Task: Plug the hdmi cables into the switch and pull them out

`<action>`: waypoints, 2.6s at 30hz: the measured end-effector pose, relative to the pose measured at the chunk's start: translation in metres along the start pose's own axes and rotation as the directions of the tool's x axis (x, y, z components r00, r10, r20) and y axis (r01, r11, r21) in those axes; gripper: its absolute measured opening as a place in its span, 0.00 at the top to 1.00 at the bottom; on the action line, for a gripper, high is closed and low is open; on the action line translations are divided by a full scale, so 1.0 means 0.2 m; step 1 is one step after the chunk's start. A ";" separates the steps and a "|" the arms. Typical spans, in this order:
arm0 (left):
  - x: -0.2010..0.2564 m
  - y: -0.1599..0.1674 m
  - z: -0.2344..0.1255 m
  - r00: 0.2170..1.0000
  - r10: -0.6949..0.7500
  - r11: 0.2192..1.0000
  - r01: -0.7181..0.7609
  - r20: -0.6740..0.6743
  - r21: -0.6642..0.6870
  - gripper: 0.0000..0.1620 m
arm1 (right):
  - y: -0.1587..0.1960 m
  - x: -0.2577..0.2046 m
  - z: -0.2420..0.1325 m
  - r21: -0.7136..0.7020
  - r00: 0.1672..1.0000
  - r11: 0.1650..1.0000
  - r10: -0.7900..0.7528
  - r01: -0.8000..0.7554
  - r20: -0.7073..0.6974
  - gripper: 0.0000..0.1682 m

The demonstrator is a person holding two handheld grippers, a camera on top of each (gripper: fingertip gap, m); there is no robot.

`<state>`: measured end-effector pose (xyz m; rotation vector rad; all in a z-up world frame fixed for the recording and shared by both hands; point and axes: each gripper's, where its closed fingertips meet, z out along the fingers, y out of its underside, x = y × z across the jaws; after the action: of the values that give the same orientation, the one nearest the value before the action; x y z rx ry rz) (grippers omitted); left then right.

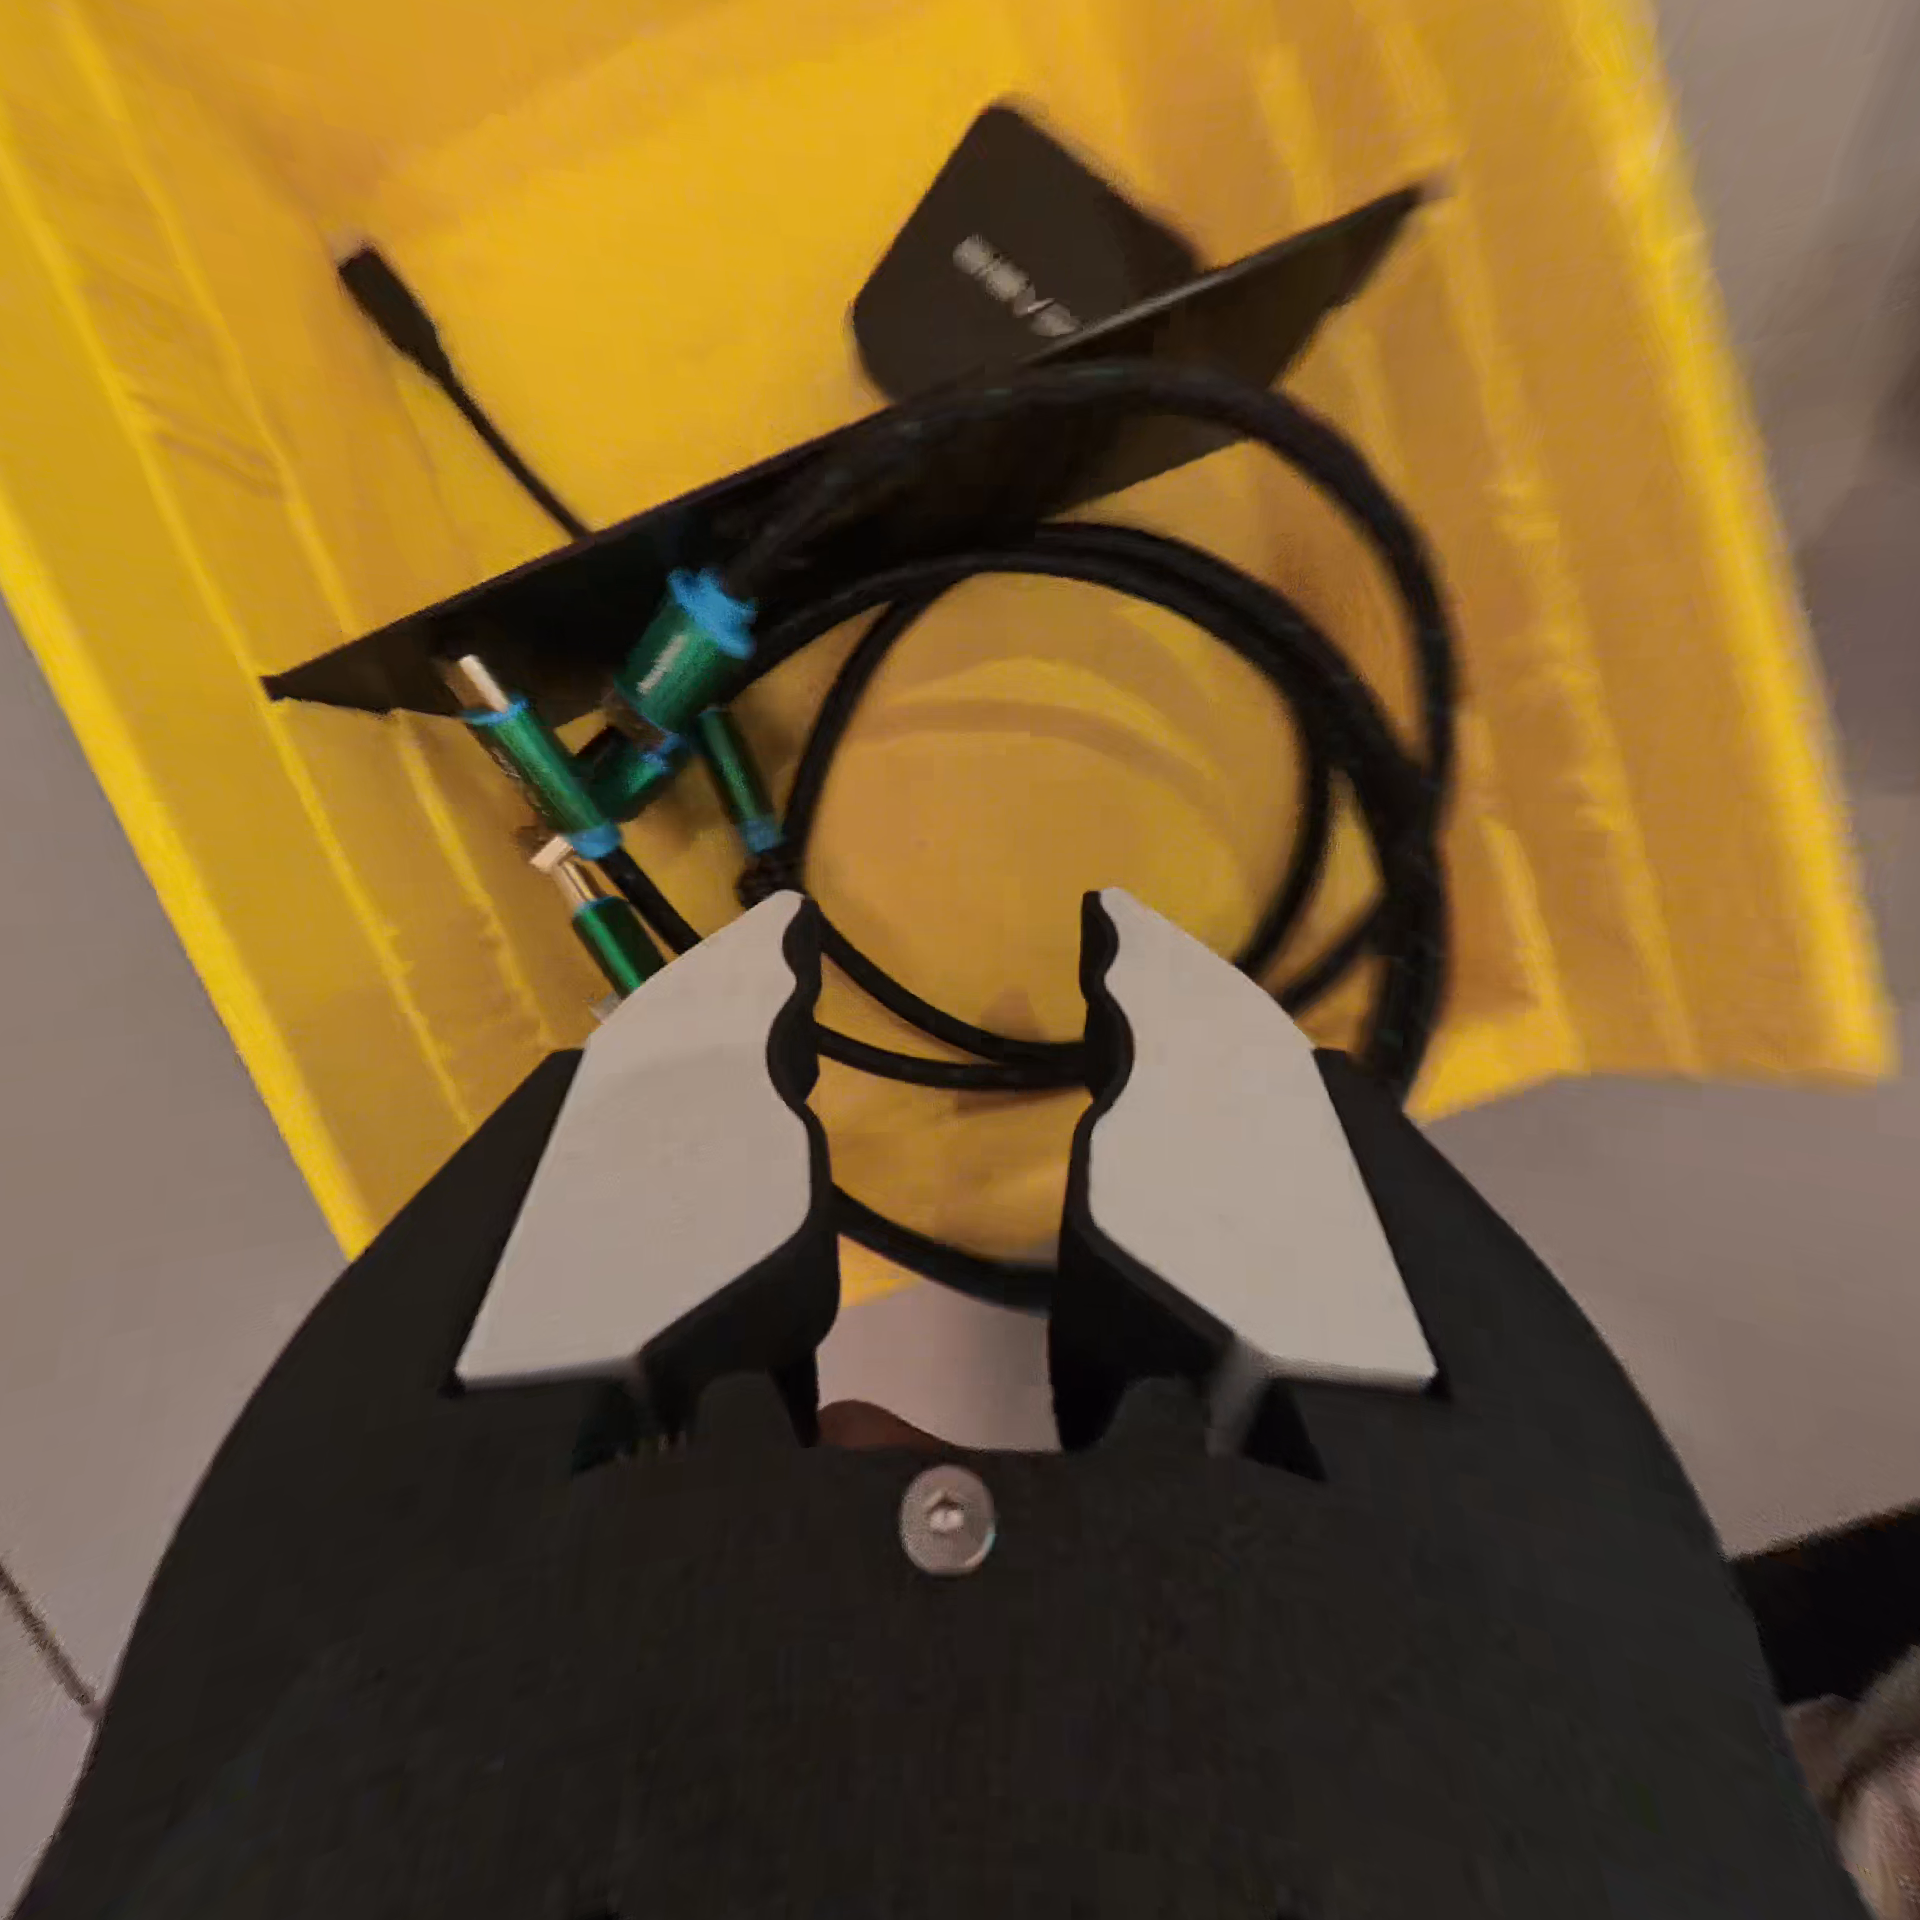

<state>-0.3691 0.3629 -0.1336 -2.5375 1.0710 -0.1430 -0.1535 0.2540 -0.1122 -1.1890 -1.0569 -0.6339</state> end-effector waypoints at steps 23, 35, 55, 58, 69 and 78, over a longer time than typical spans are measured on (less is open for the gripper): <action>-0.20 -0.08 -0.03 0.966 0.189 0.981 -0.195 0.174 0.015 0.92 | 0.01 0.02 0.00 -0.003 0.998 0.998 0.066 -0.066 0.005 0.87; -0.23 -0.29 -0.50 0.734 0.195 0.815 -0.490 0.651 0.308 0.94 | 0.01 0.02 0.00 -0.004 0.998 0.998 0.056 -0.056 0.006 0.87; -0.26 -0.41 -0.64 0.948 -0.132 0.702 -0.117 0.289 0.702 0.94 | 0.02 0.01 -0.01 -0.006 0.999 0.999 0.049 -0.049 0.008 0.87; -0.18 -0.44 -0.56 0.990 -0.131 0.715 0.129 -0.050 0.687 0.94 | 0.02 0.01 -0.01 -0.005 0.999 0.999 0.050 -0.050 0.010 0.87; -0.07 -0.49 -0.80 0.980 -0.002 0.676 0.147 -0.197 0.722 0.94 | 0.02 0.03 -0.01 -0.004 0.998 0.998 0.063 -0.063 0.001 0.87; 0.70 0.36 -0.53 0.750 0.661 0.720 -0.634 -0.003 0.283 0.94 | 0.03 0.04 -0.01 0.004 0.997 0.997 0.076 -0.076 -0.003 0.87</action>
<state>-0.3443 0.1863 -0.0698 -1.7959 1.7877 -0.2082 -0.1447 0.2538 -0.1075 -1.2194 -1.0051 -0.5739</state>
